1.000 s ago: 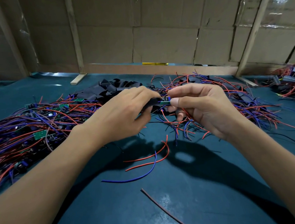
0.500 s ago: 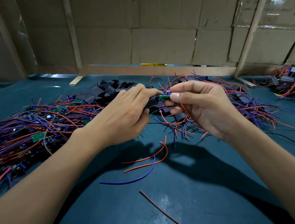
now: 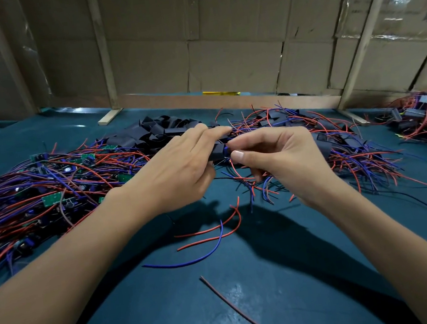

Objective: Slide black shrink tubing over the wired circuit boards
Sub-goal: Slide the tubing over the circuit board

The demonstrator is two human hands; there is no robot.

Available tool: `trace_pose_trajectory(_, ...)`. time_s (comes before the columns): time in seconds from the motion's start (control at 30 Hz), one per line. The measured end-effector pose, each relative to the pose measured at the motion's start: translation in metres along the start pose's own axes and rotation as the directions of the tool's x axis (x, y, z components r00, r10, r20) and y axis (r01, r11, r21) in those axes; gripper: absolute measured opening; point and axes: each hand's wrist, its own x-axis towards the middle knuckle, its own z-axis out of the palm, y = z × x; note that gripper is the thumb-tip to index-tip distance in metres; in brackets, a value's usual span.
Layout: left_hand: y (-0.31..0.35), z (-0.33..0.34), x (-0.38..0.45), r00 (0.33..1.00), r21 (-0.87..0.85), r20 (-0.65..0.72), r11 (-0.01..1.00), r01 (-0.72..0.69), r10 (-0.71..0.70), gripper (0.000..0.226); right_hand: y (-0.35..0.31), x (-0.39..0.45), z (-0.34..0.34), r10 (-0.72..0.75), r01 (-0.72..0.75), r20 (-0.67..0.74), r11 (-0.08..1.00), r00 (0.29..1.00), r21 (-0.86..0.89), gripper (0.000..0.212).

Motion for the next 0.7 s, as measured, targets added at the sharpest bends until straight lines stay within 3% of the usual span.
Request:
trace_pose_trajectory(0.33, 0.004, -0.001, 0.001, 1.0, 0.166, 0.023, 0.986, -0.003, -0.001, 0.059, 0.007, -0.002, 0.009, -0.052, 0.048, -0.129, 0.998, 0.99, -0.032, 0.018)
trace_pose_trajectory(0.57, 0.01, 0.004, 0.004, 0.997, 0.181, -0.01, 0.981, 0.074, -0.073, 0.048, 0.01, -0.007, 0.019, -0.154, 0.13, -0.149, 0.978, 0.977, -0.162, 0.031)
trace_pose_trajectory(0.7, 0.012, 0.003, 0.003, 0.998, 0.12, -0.039, 0.991, 0.06, -0.055, 0.042, 0.009, -0.008, 0.017, -0.155, 0.125, -0.165, 0.976, 0.974, -0.179, 0.019)
